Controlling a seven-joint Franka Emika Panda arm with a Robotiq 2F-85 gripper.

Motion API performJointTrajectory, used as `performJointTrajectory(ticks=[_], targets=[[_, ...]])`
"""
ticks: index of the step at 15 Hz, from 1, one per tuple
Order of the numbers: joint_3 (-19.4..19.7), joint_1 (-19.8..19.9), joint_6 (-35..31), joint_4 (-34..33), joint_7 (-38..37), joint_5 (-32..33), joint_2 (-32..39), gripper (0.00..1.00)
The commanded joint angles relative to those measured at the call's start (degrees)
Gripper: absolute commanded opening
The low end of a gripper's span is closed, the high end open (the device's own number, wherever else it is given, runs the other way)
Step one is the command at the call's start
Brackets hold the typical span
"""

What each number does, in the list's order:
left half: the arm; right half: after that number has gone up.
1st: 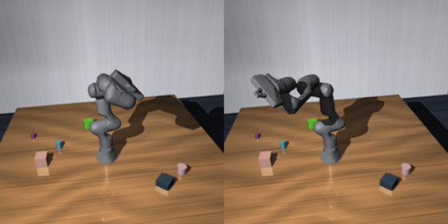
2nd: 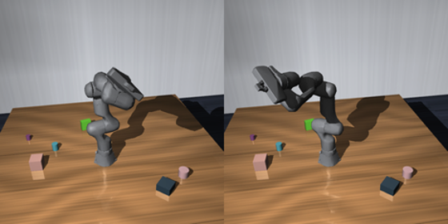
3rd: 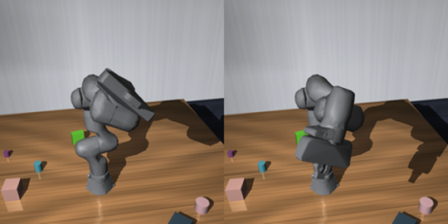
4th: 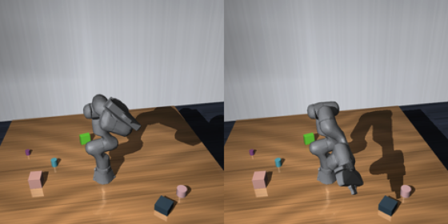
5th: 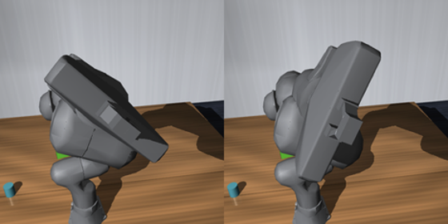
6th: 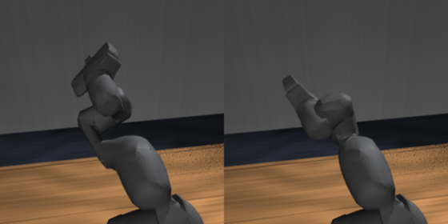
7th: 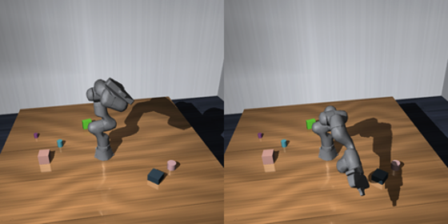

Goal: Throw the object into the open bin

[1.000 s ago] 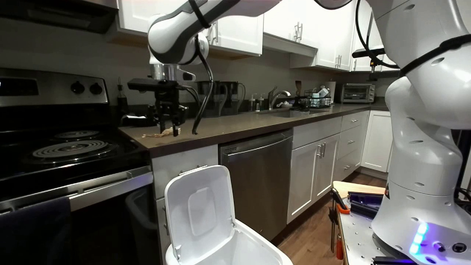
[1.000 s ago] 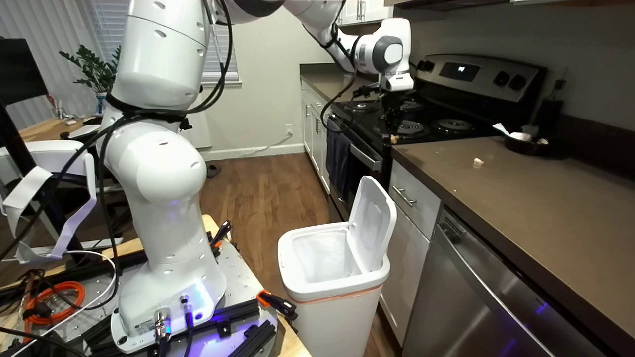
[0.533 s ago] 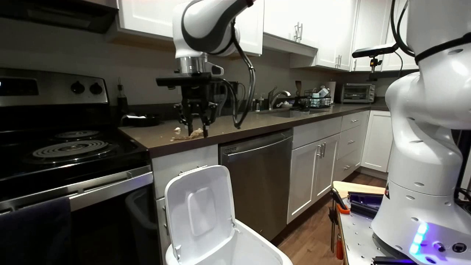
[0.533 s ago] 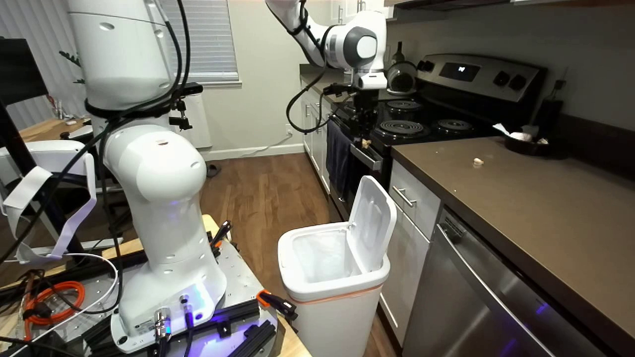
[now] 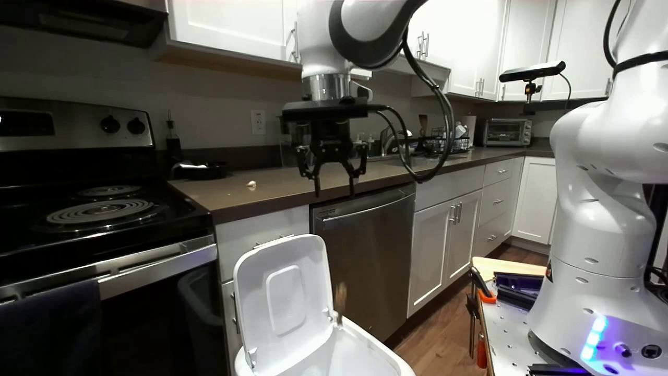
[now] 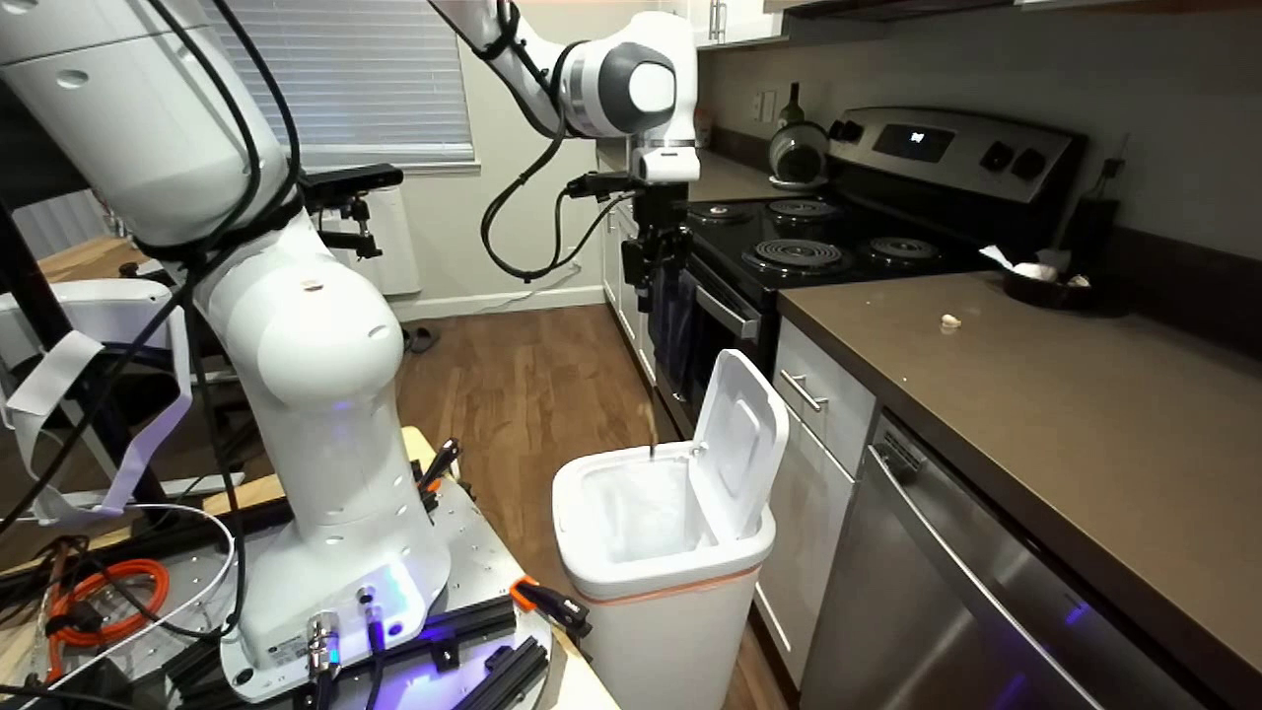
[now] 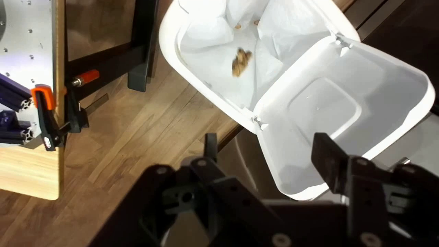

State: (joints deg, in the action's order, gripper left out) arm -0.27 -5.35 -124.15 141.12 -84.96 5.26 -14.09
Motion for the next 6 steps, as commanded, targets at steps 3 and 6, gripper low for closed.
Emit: performJointTrajectory(ticks=[3, 6], targets=[[-3.5, 4.7, -3.3, 5.6, -1.0, 0.3, -7.0, 1.00], [-4.1, 6.0, -4.1, 6.3, -0.8, -0.1, -8.3, 1.00]])
